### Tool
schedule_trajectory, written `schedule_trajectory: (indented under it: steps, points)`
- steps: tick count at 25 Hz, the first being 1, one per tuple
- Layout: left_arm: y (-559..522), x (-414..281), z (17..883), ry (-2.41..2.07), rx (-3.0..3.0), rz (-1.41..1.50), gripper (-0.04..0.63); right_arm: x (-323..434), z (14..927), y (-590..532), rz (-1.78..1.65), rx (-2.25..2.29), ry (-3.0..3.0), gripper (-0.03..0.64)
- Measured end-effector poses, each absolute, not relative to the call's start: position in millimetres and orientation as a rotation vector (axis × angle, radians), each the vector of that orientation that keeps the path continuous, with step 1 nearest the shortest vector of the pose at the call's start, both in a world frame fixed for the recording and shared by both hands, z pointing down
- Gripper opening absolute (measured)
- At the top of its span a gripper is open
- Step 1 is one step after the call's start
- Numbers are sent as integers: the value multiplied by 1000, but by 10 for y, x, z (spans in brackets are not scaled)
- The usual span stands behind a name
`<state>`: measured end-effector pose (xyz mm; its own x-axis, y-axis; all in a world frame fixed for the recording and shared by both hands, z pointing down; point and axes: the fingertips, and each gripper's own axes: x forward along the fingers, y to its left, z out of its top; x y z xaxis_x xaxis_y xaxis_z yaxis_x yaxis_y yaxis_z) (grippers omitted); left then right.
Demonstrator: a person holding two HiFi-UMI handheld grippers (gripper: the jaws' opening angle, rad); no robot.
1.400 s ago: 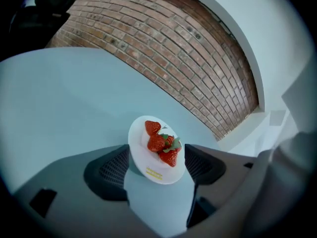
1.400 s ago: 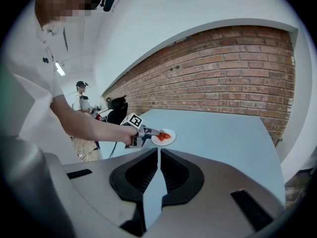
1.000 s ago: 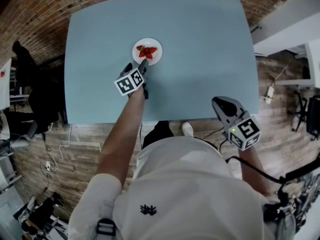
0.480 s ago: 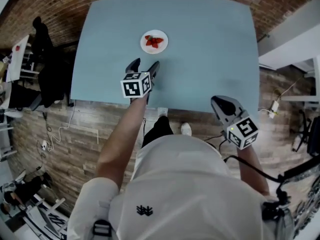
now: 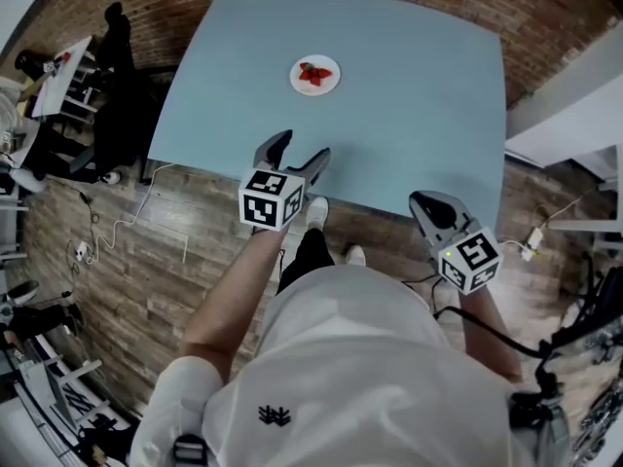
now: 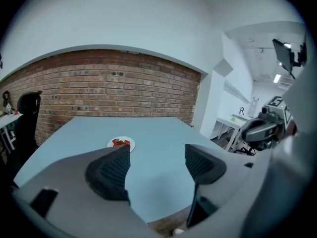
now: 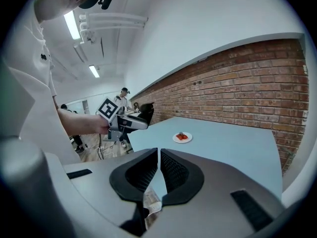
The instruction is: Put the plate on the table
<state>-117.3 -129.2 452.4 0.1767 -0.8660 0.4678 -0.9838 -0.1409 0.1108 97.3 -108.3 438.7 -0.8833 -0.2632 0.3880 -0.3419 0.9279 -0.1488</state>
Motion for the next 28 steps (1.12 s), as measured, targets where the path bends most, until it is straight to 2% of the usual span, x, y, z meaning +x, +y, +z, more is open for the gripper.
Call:
schedule_trajectory:
  steps: [10,19,28]
  points:
    - [-535,-529,4070,-1707,2263,366,345,1147,4311,-862,259,373,-2756,21]
    - [-217,-359,3962,-1724,2294,436,345,1077,4231,-754,233,334,-2807,21]
    - [-27,-373,3942,-1738,2259,321,345,861,4198,-469,167,204,-2825,21]
